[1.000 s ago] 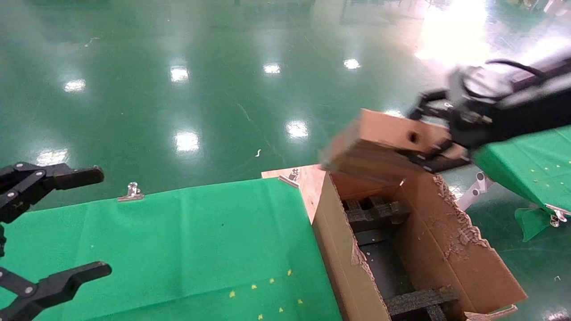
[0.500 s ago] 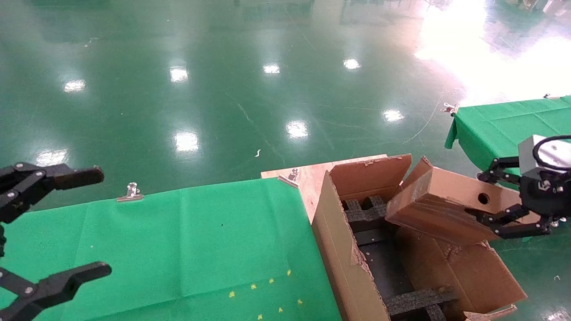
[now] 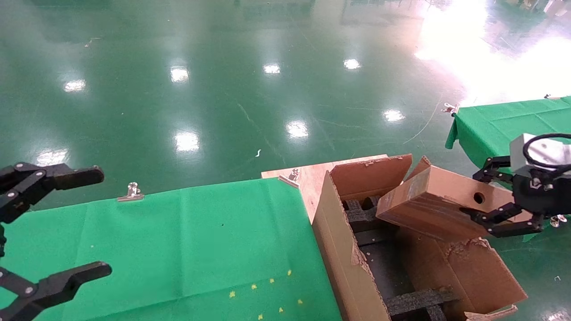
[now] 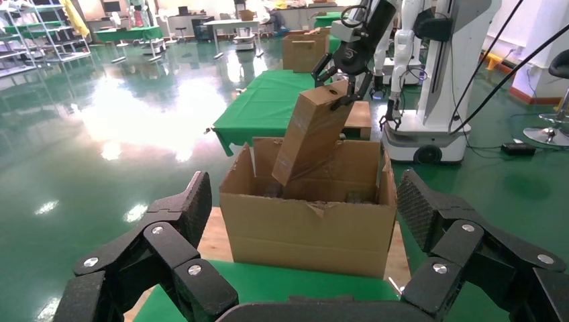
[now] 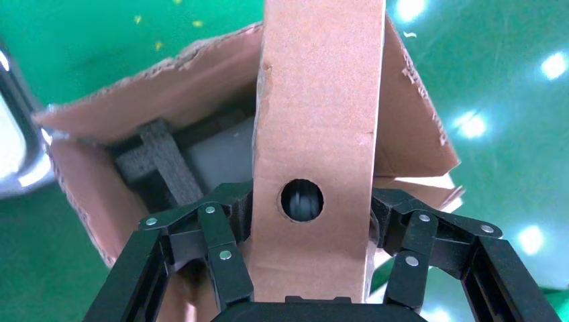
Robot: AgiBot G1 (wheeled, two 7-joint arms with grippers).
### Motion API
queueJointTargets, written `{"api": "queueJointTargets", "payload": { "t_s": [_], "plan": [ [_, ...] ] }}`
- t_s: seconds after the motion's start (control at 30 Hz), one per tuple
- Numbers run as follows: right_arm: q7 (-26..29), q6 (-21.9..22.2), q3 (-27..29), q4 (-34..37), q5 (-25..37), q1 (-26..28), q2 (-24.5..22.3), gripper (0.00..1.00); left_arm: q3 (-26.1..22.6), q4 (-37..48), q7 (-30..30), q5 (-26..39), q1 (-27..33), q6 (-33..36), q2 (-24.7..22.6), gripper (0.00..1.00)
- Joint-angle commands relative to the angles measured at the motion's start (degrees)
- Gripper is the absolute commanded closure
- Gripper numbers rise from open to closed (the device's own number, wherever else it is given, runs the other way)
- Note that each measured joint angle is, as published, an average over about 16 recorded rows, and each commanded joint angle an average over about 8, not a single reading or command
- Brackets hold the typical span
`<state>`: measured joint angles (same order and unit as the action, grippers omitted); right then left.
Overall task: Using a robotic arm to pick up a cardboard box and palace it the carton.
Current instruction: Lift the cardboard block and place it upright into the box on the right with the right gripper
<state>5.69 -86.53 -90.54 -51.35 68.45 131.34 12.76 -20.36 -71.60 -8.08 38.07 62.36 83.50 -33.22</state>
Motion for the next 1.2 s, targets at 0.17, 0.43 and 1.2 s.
{"api": "queueJointTargets", "payload": {
  "t_s": [0.17, 0.43, 1.2],
  "plan": [
    [9.03, 5.98, -1.25, -1.27, -2.47, -3.23, -2.13, 1.0, 0.0, 0.0, 0.0, 0.0, 0.0, 0.0, 0.0, 0.0],
    [29.95, 17.46, -3.36, -9.21, -3.72, -6.49, -8.5, 1.0, 0.0, 0.0, 0.0, 0.0, 0.0, 0.0, 0.0, 0.0],
    [46.7, 28.42, -7.1, -12.8, -4.68, -10.71, -10.34, 1.0, 0.0, 0.02, 0.01, 0.0, -0.01, -0.02, 0.0, 0.0]
  ]
}}
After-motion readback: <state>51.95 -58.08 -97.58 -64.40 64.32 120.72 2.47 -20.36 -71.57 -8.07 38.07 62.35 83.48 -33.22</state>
